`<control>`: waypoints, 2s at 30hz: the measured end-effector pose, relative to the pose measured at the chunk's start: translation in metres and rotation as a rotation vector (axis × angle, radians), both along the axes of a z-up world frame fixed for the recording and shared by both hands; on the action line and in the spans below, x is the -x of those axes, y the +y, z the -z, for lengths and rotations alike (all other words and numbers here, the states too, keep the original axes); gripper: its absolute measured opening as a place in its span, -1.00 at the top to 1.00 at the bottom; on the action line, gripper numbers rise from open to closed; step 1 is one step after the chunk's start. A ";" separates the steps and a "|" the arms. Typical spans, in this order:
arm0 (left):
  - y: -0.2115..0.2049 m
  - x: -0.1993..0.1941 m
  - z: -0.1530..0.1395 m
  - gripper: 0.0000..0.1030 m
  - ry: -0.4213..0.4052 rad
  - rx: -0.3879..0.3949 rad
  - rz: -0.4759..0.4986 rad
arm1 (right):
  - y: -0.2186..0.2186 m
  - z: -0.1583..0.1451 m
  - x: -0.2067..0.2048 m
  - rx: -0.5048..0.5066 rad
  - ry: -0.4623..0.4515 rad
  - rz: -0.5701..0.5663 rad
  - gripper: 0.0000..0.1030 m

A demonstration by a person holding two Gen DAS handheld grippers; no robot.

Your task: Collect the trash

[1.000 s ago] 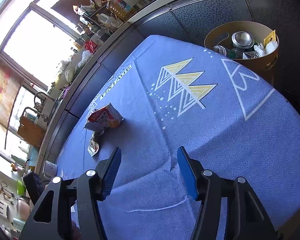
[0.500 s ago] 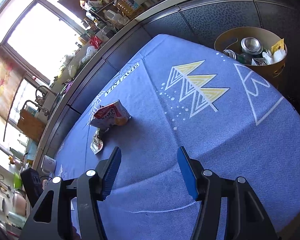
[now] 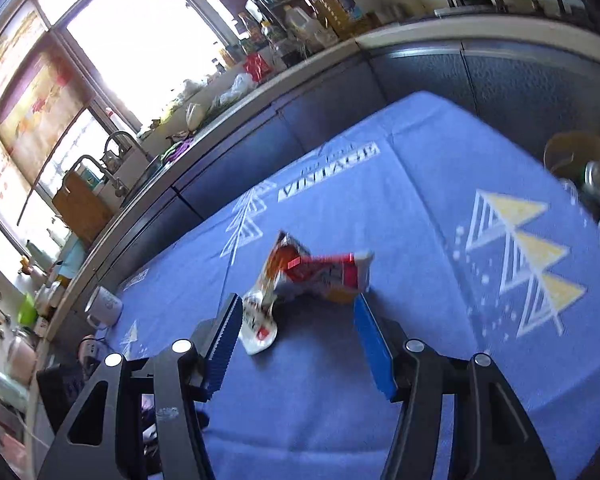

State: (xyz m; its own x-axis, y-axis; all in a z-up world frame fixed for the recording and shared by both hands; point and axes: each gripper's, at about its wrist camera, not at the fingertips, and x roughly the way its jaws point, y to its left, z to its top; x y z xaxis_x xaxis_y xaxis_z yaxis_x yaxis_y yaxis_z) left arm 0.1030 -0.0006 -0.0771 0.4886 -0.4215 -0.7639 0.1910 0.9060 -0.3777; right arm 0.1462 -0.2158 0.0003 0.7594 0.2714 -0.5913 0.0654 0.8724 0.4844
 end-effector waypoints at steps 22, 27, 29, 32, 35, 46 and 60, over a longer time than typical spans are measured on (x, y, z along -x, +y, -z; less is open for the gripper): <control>-0.002 -0.006 -0.001 -0.41 0.053 0.095 0.036 | 0.014 0.047 0.043 -0.108 0.169 -0.224 0.12; -0.008 -0.003 0.000 -0.41 0.065 0.088 0.046 | -0.015 0.052 0.043 -0.175 0.183 -0.154 0.12; -0.008 -0.003 0.001 -0.41 0.071 0.091 0.045 | -0.019 0.056 0.044 -0.195 0.193 -0.142 0.12; -0.008 -0.003 0.002 -0.44 0.076 0.095 0.046 | -0.021 0.066 0.045 -0.219 0.215 -0.129 0.12; -0.007 -0.002 0.005 -0.44 0.084 0.091 0.045 | -0.024 0.076 0.047 -0.250 0.228 -0.116 0.14; -0.005 0.002 0.008 -0.45 0.076 0.089 0.048 | -0.023 0.077 0.049 -0.249 0.222 -0.119 0.14; -0.006 0.004 0.008 -0.46 0.069 0.088 0.052 | -0.023 0.078 0.050 -0.244 0.217 -0.119 0.14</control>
